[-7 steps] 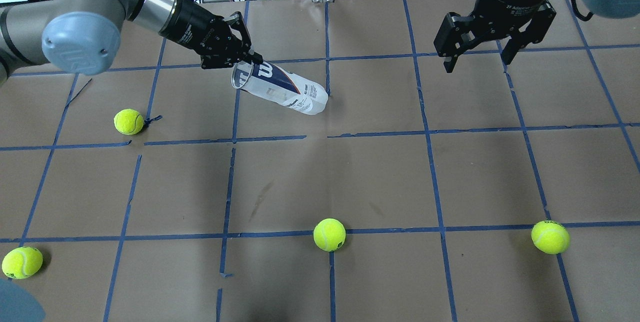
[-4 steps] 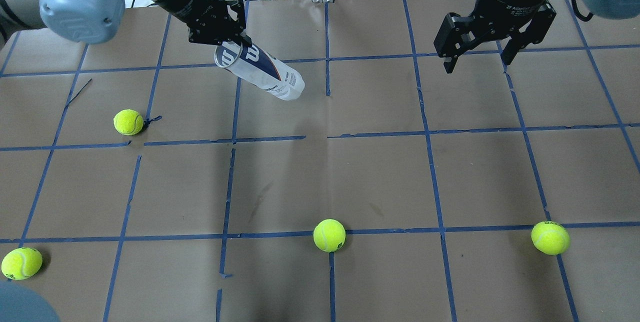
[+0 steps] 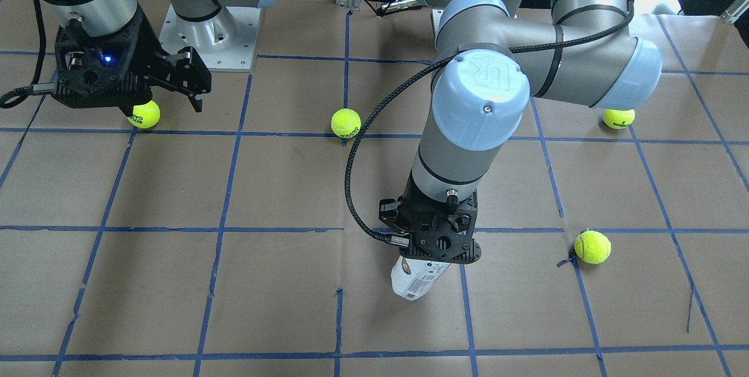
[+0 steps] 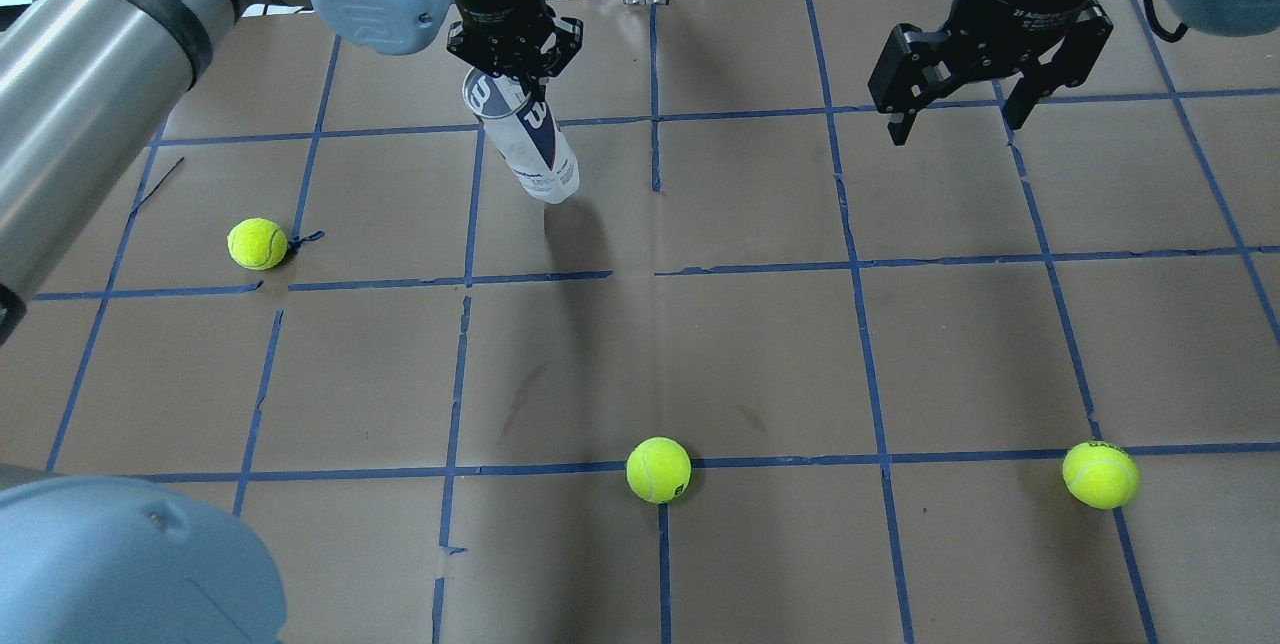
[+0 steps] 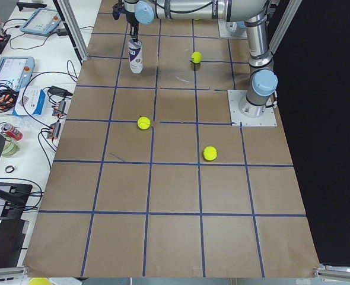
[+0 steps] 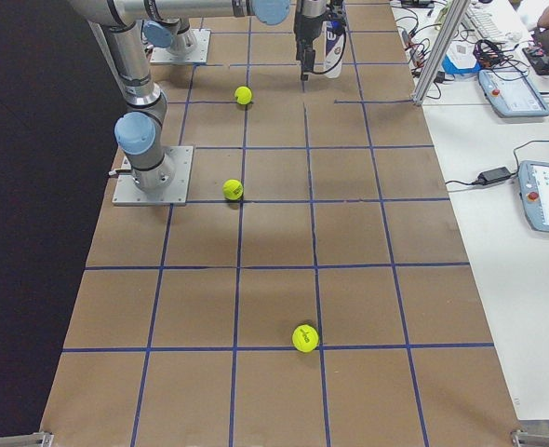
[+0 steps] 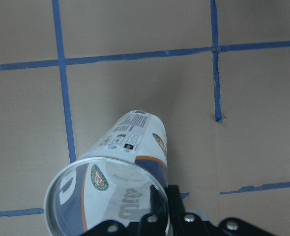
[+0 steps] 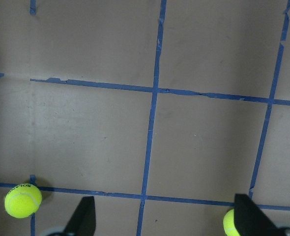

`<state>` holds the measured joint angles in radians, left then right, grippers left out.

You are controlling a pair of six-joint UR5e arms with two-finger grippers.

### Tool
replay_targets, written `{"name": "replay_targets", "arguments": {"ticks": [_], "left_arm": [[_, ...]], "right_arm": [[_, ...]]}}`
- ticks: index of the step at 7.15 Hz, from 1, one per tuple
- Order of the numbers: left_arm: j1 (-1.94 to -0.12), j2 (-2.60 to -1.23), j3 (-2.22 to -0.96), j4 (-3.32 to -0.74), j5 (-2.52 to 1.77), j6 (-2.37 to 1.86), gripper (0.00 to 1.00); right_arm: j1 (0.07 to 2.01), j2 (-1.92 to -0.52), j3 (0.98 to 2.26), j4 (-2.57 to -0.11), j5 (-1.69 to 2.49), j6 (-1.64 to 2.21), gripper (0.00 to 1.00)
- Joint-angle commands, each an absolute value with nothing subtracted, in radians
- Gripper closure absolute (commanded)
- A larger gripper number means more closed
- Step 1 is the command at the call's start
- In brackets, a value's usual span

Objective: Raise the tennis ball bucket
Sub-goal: 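Lift the can's open end with the left gripper, tilting it upright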

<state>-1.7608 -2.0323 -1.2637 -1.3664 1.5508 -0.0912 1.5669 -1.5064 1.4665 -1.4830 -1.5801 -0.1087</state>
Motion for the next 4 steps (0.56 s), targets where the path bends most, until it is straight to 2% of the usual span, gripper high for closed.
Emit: {"name": "replay_targets", "arguments": {"ticks": [1,2,3,4], "left_arm": [[-1.775,-2.046,-1.266,-1.373,1.555,-0.049,0.99],[-1.778,-2.043,-1.264,-1.373,1.558,-0.049,0.88],[-1.778,-2.045,-1.264,-1.373,1.555,-0.051,0.69],[-1.778,-2.048,-1.262,-1.37,1.548,-0.051,0.63]], "right_arm": [[1.562,-1.506,1.466,-1.482,-1.577,-0.11,0.0],[1.562,-1.506,1.466,-1.482,-1.577,-0.11,0.0],[1.563,-1.506,1.466,-1.483,-1.577,-0.11,0.0],[1.562,-1.506,1.466,-1.482,-1.577,-0.11,0.0]]}}
